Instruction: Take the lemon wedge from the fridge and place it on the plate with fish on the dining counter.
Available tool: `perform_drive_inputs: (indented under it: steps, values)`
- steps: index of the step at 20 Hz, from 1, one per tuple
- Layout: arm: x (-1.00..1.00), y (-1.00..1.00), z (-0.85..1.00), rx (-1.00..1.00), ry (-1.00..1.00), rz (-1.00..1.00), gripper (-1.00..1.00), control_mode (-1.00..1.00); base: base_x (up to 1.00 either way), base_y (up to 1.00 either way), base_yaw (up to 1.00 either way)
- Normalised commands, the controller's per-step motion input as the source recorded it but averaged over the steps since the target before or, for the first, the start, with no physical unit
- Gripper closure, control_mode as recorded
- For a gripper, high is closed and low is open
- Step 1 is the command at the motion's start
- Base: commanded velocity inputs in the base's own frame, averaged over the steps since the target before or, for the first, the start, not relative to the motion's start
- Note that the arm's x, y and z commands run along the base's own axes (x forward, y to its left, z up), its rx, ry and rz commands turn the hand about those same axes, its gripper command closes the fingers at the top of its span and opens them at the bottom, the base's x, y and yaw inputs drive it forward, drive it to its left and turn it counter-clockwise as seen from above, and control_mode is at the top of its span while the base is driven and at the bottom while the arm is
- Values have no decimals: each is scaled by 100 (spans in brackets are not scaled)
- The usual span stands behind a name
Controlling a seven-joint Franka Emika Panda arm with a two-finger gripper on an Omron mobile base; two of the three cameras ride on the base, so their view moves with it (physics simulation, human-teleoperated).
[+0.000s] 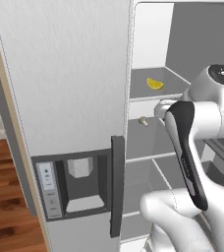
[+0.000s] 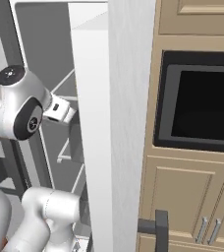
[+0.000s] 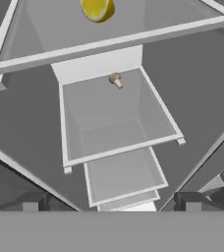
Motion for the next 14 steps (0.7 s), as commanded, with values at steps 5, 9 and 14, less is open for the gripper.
perform_drive_inputs:
  steps: [5, 9, 14]
  values:
    - [-13, -10, 97, -25, -34, 4, -100, -100, 0, 0, 0]
    - [16, -44, 67, -11, -32, 12, -100, -100, 0, 0, 0]
    - [65, -29, 6, 4, 10, 9, -100, -100, 0, 0, 0]
